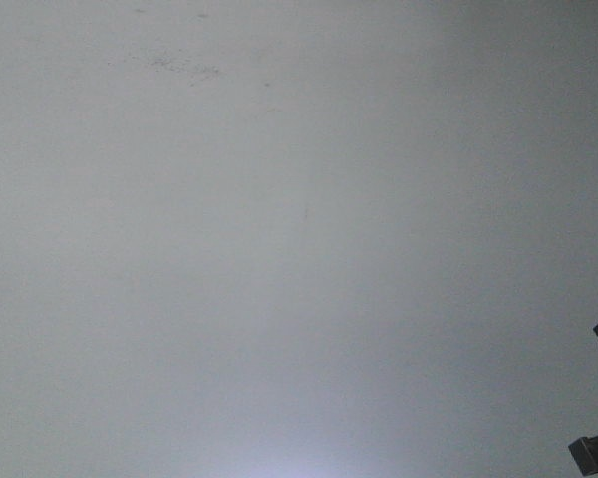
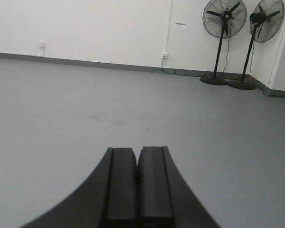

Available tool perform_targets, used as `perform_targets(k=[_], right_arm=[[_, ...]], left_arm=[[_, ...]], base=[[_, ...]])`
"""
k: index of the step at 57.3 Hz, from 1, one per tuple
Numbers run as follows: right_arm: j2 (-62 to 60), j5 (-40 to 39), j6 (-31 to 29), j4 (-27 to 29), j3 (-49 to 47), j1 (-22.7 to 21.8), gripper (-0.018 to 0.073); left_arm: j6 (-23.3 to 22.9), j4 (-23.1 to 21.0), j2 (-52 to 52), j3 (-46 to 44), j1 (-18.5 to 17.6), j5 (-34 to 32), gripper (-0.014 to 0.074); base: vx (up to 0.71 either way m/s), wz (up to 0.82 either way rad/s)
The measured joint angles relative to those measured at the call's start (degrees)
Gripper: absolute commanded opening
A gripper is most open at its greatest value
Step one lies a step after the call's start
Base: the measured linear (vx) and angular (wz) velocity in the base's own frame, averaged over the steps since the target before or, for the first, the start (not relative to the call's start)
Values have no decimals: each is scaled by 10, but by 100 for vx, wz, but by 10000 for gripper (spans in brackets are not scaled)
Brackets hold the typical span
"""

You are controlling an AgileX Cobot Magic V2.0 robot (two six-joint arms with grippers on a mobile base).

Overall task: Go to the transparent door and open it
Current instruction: 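Turn the base away from the white wall toward the glass door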

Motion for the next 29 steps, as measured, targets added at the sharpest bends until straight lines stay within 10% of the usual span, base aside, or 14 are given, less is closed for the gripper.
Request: perform_targets(k=[29], right_arm=[[0,0,0,0,0,0,-4]], left_arm=[[0,0,0,0,0,0,3]], base=[[0,0]])
